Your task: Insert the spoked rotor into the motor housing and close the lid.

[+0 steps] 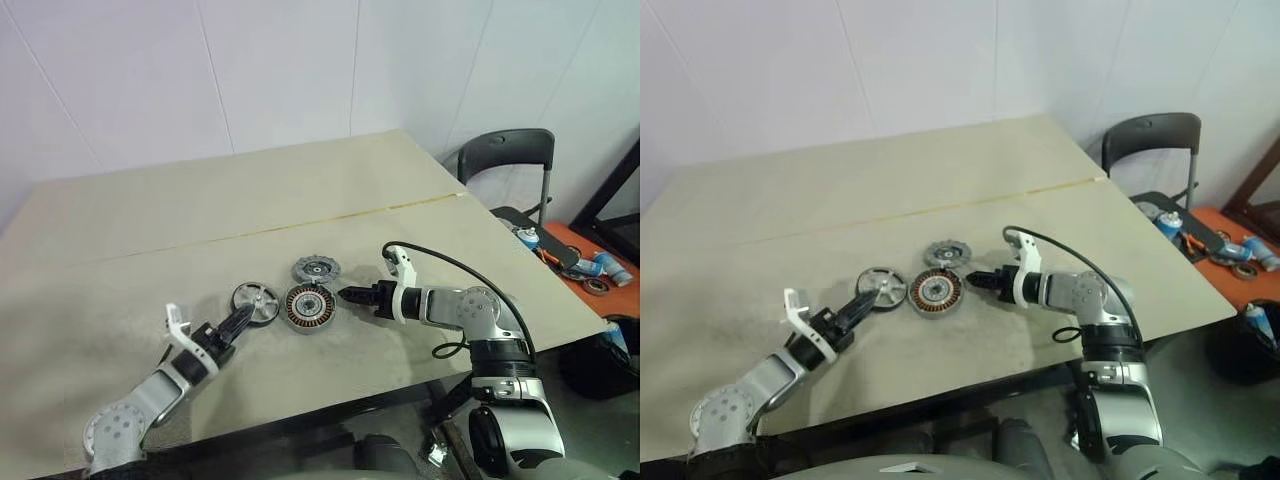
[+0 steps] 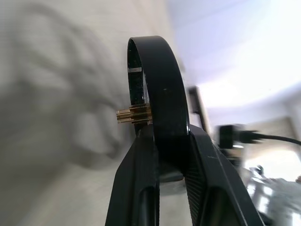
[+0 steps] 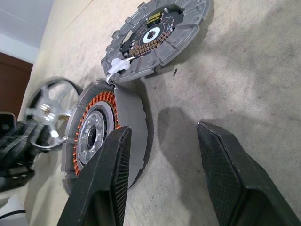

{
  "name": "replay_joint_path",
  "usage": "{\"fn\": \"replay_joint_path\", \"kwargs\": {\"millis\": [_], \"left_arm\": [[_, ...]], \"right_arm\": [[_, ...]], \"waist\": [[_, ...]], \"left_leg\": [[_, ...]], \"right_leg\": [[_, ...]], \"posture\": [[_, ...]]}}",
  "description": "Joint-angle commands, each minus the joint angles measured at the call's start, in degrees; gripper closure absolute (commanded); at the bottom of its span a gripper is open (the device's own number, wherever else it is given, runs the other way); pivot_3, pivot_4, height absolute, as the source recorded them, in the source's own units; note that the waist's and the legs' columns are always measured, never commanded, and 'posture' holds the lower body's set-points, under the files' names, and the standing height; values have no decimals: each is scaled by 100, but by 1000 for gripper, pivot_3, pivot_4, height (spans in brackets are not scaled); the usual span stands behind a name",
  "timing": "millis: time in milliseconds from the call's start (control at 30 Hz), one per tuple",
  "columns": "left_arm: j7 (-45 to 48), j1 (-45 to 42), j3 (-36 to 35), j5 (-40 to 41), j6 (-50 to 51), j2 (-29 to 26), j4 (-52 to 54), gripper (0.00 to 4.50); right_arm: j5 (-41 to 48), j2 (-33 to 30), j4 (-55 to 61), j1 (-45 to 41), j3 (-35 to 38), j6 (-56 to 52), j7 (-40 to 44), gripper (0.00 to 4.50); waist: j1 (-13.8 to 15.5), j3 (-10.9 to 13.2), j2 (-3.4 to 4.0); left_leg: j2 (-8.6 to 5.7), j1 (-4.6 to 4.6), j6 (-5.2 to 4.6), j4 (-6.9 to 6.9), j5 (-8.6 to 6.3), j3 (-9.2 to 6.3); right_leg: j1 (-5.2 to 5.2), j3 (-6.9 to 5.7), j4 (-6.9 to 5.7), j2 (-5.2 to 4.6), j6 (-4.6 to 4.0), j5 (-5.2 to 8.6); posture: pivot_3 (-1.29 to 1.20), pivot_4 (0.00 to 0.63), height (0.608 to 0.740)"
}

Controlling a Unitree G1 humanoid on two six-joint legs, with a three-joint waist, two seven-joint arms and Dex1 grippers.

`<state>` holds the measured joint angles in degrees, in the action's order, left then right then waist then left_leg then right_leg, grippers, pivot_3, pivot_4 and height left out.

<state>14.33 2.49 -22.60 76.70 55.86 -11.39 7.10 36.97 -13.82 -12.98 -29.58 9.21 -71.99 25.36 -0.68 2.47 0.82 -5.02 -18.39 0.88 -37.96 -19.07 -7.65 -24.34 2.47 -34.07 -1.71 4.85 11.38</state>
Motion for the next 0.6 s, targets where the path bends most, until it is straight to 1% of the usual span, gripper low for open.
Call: {"fn": "replay_joint_path", "kwargs": {"millis": [33,200,367,500,600], "left_arm": [[-92,-409,192,428,138,-31,305,4098],[-256,-683,240,945,247,-112,346,4098],[-273,-661,238,1096,299,-347,201,4098],[-343,-619,432,1261,387,-285,184,4098],[-361,-431,636,1242,484,-262,183,4098]], "right_arm": [[-9,-109,-196,-225,300,288,31,2172],[61,-279,-159,-285,304,299,203,2172],[23,-257,-85,-121,269,309,124,2172],[57,-249,7,-48,362,337,97,2172],[159,-375,95,-44,433,319,255,2172]], "waist": [[11,0,0],[7,4,-3],[-2,5,-3],[7,5,-4],[5,5,-3]], "left_leg": [[-2,-4,-1,0,0,0],[-1,-12,-2,6,-1,1],[4,-10,-1,24,-1,4],[1,-10,-1,23,-1,6],[0,-9,-1,23,-1,6]], "right_leg": [[-3,0,0,-2,0,-1],[-17,2,-1,-2,-8,-8],[-25,8,0,-1,-12,-8],[-24,8,0,0,-10,-8],[-23,8,0,0,-9,-7]], "posture": [[0,0,740],[0,0,740],[0,0,740],[0,0,740],[0,0,740]]}}
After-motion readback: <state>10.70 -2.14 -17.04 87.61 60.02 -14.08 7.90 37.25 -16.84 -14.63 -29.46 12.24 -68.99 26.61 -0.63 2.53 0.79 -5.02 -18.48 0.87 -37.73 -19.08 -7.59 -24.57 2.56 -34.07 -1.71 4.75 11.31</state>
